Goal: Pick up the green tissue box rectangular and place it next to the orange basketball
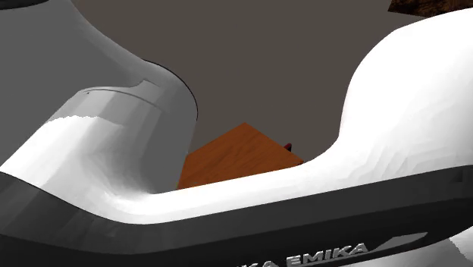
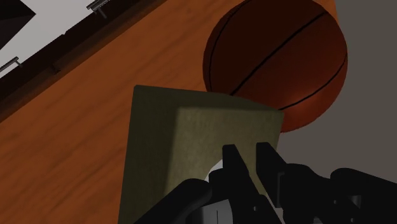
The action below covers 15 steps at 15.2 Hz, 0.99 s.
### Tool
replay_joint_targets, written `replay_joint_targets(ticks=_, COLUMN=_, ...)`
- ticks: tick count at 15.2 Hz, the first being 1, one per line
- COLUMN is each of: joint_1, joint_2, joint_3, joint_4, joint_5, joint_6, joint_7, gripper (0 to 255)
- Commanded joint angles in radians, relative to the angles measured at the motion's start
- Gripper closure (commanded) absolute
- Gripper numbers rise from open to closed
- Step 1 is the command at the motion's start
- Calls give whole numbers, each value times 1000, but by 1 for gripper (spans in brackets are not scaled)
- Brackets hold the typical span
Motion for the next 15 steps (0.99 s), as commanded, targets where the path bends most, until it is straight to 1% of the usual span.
replay_joint_targets(ticks=1, joint_1=2, joint_2=-3, joint_3=1, joint_4=-28, joint_5=2, joint_6=25, joint_7=0, gripper=255)
replay_joint_targets(ticks=15, joint_1=4, joint_2=17, joint_3=27, joint_4=-198, joint_5=-6, joint_6=214, joint_7=18, gripper=255)
